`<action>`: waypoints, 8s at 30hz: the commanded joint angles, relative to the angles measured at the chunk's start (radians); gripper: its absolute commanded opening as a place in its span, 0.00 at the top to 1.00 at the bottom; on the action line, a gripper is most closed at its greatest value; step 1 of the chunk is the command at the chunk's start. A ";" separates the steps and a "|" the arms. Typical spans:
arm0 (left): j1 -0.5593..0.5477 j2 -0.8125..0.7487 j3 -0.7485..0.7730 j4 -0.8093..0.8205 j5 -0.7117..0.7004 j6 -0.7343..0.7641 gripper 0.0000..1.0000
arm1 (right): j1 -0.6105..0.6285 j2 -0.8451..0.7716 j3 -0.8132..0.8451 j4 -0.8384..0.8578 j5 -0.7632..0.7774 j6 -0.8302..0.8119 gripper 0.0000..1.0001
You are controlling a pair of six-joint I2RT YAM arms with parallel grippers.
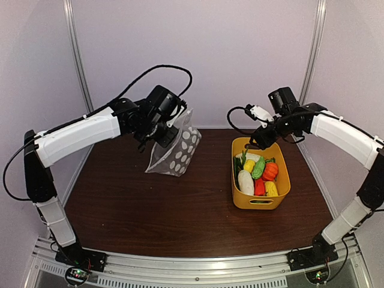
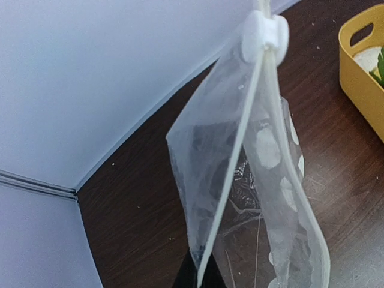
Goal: Place the food in the zip-top bag and seal the zipper
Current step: Adjust the zipper food storage bag at the center of the board, then pick up the fake vegetable from the bin, then place the fake vegetable in the zipper food storage bag.
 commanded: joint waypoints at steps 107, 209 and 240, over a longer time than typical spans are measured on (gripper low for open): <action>0.166 -0.114 -0.420 0.565 0.712 -0.281 1.00 | -0.128 0.259 -0.145 -0.037 -0.243 0.325 0.43; 0.138 -0.311 -0.431 0.695 1.014 -0.815 1.00 | 0.432 0.127 0.114 0.298 -0.120 -0.142 0.82; 0.113 -0.189 -0.333 0.471 0.846 -0.687 1.00 | 0.431 0.077 0.299 0.170 0.008 0.110 0.25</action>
